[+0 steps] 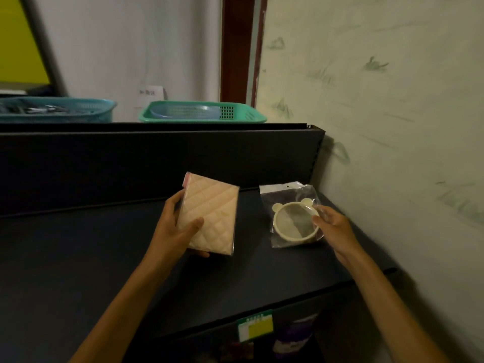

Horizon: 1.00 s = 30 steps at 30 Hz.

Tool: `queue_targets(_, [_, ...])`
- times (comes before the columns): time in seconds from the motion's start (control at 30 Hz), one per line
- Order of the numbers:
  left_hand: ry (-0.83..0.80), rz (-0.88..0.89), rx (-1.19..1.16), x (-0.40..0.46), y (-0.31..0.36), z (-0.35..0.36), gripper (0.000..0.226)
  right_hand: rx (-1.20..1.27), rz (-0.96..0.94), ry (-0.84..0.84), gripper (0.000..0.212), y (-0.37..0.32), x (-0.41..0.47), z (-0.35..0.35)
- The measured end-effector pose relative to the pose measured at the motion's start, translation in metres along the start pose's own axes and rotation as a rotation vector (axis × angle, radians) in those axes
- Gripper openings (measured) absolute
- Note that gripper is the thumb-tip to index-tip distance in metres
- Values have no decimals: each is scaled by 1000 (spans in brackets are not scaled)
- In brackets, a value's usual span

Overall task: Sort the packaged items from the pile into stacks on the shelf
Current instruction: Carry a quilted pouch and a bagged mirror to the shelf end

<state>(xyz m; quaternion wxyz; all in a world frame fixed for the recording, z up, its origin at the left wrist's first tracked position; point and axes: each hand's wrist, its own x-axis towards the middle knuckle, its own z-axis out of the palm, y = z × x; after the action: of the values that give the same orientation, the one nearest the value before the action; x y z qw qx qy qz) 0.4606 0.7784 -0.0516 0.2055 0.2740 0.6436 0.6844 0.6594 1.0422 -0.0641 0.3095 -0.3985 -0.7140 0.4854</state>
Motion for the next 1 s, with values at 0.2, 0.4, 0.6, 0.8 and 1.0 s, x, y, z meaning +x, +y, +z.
queue_targets(0.2, [120, -72, 29, -16, -5, 17, 66, -313, -155, -109, 31, 7, 21, -7])
queue_targets(0.4, [177, -120, 77, -25, -4, 24, 67, -623, -256, -68, 47, 10, 33, -9])
queue_targets(0.6, [206, -170, 107, -21, -7, 27, 68, -652, -556, -156, 40, -7, 22, 5])
queue_targets(0.8, [262, -255, 290, -10, -16, 27, 70, -697, -622, -202, 42, -10, 20, 16])
queue_targets(1.0, [237, -232, 772, -11, -14, 18, 68, -681, -618, -265, 44, -11, 20, 21])
